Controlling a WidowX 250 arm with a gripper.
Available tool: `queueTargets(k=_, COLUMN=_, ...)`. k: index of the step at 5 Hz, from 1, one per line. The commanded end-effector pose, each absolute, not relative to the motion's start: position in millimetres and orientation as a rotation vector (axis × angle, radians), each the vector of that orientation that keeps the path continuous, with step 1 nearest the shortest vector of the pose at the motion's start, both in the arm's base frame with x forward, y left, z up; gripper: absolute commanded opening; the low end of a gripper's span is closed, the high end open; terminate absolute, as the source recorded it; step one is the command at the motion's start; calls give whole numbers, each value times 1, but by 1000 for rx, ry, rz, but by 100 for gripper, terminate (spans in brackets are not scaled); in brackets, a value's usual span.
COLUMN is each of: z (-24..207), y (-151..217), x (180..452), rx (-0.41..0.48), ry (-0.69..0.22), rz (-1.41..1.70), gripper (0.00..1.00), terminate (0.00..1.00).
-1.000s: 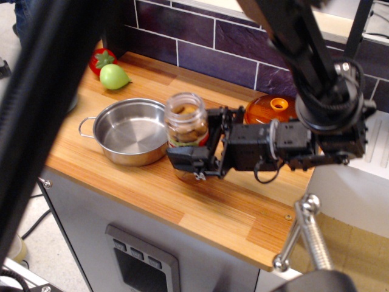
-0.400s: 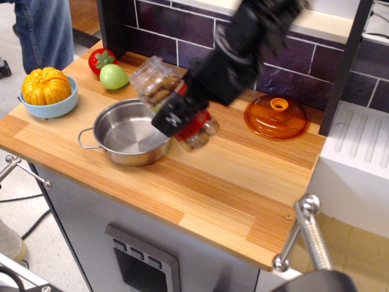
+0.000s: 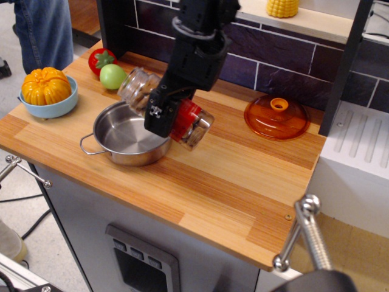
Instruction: Pour almonds in pot
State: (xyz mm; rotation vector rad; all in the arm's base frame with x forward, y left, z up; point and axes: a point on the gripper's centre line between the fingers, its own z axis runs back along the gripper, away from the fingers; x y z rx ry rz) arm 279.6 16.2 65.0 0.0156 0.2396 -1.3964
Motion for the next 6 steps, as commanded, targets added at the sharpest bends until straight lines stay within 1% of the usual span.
queueTargets(k=1, z=86, y=10, x=283, rx=-27, ry=6, rz=-1364, gripper=0, terminate=0)
queueTargets(k=2, z=89, y=7, x=278, rx=-56, ry=-118, rz=-1284, gripper=0, terminate=0)
queueTargets(k=3, z=97, y=12, x=278, rx=-63, ry=-227, rz=-1184, gripper=0, terminate=0)
queueTargets(k=4, z=110, y=21, x=281, rx=-127, ry=-288, rz=-1113, gripper=0, terminate=0)
queueTargets(k=5, z=120, y=32, x=289, rx=-172, ry=-340, rz=-1026, gripper=0, terminate=0)
queueTargets(k=6, z=127, y=36, x=297, rx=-157, ry=-397, rz=-959, gripper=0, terminate=0)
